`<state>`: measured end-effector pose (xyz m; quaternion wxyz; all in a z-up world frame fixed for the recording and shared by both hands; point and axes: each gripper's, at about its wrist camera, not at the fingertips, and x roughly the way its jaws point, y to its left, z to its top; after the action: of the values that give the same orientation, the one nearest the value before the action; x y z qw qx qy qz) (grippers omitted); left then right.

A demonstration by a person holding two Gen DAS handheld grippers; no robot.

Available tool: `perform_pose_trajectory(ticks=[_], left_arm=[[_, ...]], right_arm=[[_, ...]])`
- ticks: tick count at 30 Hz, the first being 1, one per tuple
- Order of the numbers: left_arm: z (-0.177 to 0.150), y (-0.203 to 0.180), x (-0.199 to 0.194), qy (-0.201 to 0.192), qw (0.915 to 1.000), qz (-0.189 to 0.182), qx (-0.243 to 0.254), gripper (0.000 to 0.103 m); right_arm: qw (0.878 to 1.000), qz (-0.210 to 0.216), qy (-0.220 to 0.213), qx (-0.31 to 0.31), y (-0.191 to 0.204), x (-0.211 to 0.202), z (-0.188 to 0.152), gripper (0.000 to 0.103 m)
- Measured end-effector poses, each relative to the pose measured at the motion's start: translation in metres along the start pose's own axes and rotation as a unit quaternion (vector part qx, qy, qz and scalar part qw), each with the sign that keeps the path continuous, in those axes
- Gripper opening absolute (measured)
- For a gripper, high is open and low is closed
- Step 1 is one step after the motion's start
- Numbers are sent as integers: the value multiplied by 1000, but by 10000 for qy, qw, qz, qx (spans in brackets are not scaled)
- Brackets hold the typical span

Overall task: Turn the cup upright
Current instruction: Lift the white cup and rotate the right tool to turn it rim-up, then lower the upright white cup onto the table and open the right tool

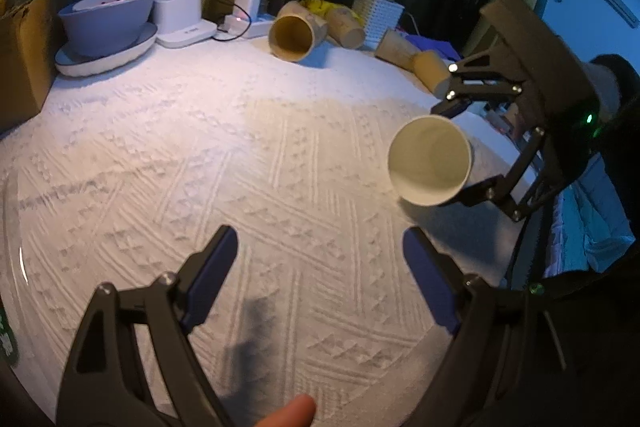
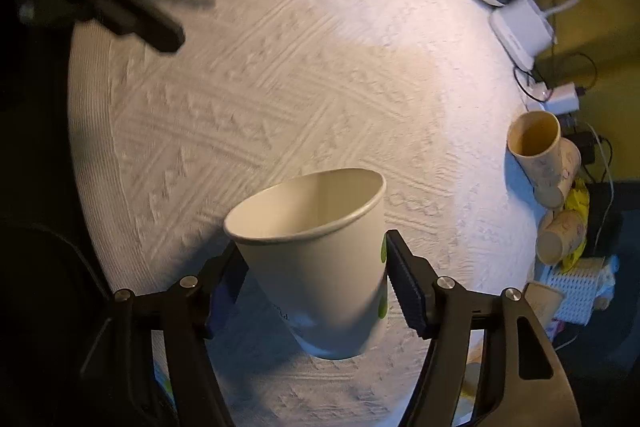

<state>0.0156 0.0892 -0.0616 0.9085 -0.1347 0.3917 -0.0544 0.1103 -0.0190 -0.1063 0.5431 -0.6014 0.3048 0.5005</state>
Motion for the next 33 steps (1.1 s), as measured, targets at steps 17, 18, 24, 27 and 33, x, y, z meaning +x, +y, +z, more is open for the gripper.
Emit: perform_pose_trajectory(ticks=[17,18,24,27,33], left_arm=[[22,23,3,-296,9977,317,-522,86],[24,24,4,-309,9974,334,-561,86],[28,23,16,-286,9968,304,-684,86],[30,18,21,-258,9973,255,-643,86],[32,4,25,-288,9981,214,-510,86]], right_arm=[[8900,386,-2457,3820,-73,-12,-9,70],[8852,360,-2506,3903,-74,-10,-10,70],[8672,140,-2585,4254,-73,-1,-25,70],[8576,97,-2624,4423,-67,1,-34,70],[8504,20,-2670,4533,-51,-3,-46,70]])
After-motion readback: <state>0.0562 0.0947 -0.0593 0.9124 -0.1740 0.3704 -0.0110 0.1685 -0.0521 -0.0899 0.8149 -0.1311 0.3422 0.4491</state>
